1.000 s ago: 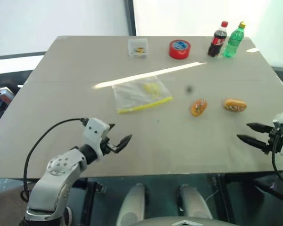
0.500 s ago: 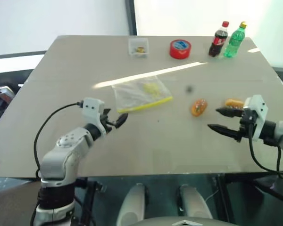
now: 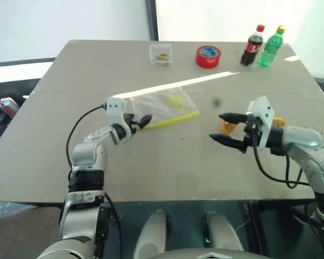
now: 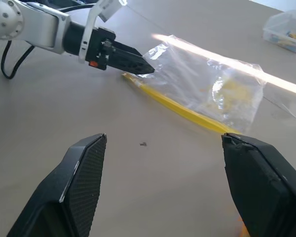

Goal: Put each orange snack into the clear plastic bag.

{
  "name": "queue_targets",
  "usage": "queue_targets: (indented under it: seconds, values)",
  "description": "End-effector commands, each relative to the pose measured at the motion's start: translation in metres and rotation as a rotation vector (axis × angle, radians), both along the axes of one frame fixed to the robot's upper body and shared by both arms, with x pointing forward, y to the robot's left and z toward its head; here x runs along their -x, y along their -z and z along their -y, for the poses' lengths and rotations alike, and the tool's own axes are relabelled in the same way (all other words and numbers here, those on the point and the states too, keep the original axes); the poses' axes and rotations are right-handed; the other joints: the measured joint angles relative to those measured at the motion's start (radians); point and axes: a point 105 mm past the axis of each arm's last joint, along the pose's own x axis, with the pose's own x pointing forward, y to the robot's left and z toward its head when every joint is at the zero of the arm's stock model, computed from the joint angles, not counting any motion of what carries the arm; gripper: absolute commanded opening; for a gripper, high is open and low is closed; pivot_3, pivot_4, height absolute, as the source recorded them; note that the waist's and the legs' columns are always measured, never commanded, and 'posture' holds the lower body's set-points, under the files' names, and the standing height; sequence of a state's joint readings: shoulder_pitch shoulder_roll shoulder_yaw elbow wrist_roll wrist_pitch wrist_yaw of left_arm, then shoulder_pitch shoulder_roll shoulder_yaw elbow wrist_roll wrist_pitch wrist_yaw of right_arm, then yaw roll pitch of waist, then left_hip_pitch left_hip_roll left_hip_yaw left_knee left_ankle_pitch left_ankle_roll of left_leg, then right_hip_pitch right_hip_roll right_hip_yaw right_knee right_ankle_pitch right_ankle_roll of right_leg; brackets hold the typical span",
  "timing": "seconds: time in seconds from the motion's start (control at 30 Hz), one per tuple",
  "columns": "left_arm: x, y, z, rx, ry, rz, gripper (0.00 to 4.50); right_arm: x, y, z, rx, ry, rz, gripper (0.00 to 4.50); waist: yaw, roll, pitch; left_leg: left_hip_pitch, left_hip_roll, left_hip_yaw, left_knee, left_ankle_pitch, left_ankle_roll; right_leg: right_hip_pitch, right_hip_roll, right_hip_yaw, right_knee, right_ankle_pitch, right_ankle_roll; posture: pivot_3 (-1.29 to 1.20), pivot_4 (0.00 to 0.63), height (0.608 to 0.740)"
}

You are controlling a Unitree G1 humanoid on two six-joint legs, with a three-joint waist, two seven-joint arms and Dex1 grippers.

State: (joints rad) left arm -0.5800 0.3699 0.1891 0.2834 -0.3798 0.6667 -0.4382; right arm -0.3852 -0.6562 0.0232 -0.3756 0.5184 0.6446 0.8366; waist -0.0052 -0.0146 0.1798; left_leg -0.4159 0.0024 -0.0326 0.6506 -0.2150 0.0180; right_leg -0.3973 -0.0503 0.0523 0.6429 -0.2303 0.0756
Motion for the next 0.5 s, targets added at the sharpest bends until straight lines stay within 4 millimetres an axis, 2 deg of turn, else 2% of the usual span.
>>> queue_targets:
  seconds: [0.03,0.17,0.2,0.23,0.4,0.43,0.5]
  values:
    - [-0.006,0.033,0.008,0.081,-0.008,-0.132,4.44,-0.002,-0.009,-0.012,0.002,-0.005,0.079,3.80,0.005,0.001,-0.001,0.000,0.000,0.000,0.000,0.000,0.000,0.001,0.000,0.000,0.000,0.000,0.000,0.00,0.150,0.740]
    - [-0.012,0.039,0.013,0.099,-0.015,-0.177,4.44,-0.003,-0.008,-0.019,-0.005,-0.014,0.089,3.80,0.007,0.002,-0.003,0.002,0.000,0.000,0.001,0.000,0.000,0.002,0.000,0.000,0.000,0.000,0.000,0.00,0.150,0.740]
    - [-0.012,0.038,0.014,0.108,-0.008,-0.180,3.91,-0.004,-0.008,-0.019,-0.004,-0.015,0.091,3.80,0.008,0.002,-0.004,0.002,-0.001,0.000,0.001,0.000,0.000,0.002,0.000,0.000,0.000,0.000,0.000,0.00,0.150,0.740]
    - [-0.013,0.037,0.015,0.105,0.002,-0.178,3.74,-0.004,-0.008,-0.019,-0.003,-0.016,0.094,3.80,0.008,0.003,-0.004,0.002,-0.001,-0.001,0.001,0.000,0.000,0.002,0.000,-0.001,0.000,0.000,0.000,0.00,0.150,0.740]
    - [-0.007,0.034,0.023,0.114,0.060,-0.206,1.29,-0.007,-0.008,-0.019,0.006,-0.010,0.113,3.80,0.011,0.003,-0.005,0.001,-0.001,-0.001,0.001,0.000,0.000,0.002,0.000,-0.001,0.000,0.000,0.000,0.00,0.150,0.740]
    - [-0.005,0.034,0.025,0.126,0.069,-0.221,0.98,-0.009,-0.008,-0.019,0.013,-0.003,0.123,3.80,0.012,0.003,-0.005,0.001,-0.001,-0.001,0.001,0.000,0.000,0.002,0.000,-0.001,0.000,0.000,0.000,0.00,0.150,0.740]
    - [0.001,0.033,0.030,0.158,0.099,-0.252,0.03,-0.014,-0.004,-0.019,0.034,0.021,0.145,3.80,0.014,0.003,-0.005,0.001,-0.001,-0.001,0.001,0.000,0.000,0.002,0.000,-0.001,0.000,0.000,0.000,0.00,0.150,0.740]
